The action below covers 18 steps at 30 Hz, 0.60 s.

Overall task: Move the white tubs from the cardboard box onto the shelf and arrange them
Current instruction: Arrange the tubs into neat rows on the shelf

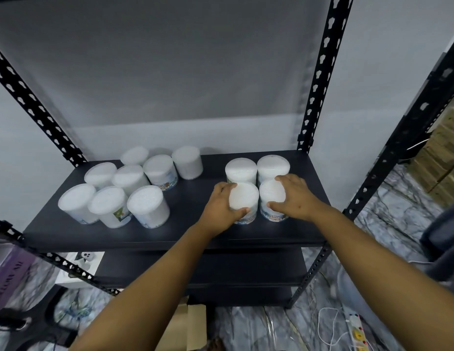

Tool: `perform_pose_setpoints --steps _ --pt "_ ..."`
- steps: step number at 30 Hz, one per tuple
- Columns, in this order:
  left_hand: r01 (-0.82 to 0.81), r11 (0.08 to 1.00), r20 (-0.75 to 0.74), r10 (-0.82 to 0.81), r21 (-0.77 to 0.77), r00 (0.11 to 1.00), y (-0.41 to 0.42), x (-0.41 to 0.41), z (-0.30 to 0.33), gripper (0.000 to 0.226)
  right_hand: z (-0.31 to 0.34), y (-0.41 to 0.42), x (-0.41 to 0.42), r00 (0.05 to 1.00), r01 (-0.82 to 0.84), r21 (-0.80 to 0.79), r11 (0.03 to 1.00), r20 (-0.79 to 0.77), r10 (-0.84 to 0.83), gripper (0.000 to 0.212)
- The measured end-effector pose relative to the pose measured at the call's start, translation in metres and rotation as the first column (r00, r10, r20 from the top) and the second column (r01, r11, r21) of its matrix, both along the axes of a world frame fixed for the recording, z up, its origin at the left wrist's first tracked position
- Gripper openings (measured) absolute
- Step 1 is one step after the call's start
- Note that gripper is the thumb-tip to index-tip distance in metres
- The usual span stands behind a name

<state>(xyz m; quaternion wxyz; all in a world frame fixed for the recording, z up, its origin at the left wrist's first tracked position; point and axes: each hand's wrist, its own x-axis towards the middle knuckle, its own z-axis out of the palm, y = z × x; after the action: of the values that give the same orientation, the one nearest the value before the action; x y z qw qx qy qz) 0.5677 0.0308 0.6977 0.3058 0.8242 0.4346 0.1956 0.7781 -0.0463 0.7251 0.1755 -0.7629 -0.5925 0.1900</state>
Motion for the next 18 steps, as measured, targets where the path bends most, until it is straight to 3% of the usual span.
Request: perform_pose_setpoints --steps 12,18 --pt "-0.013 1.000 0.071 0.013 0.005 0.997 -0.0003 0.0019 -0.0037 0.076 -0.0030 -0.0004 0.0043 0.998 -0.018 0.030 0.999 -0.056 0.019 0.087" --pt "-0.037 0.997 0.021 0.036 0.073 0.999 -0.0013 0.0038 -0.0055 0.074 -0.0048 -0.0014 0.0073 0.999 0.017 0.023 1.000 -0.043 -0.016 0.089"
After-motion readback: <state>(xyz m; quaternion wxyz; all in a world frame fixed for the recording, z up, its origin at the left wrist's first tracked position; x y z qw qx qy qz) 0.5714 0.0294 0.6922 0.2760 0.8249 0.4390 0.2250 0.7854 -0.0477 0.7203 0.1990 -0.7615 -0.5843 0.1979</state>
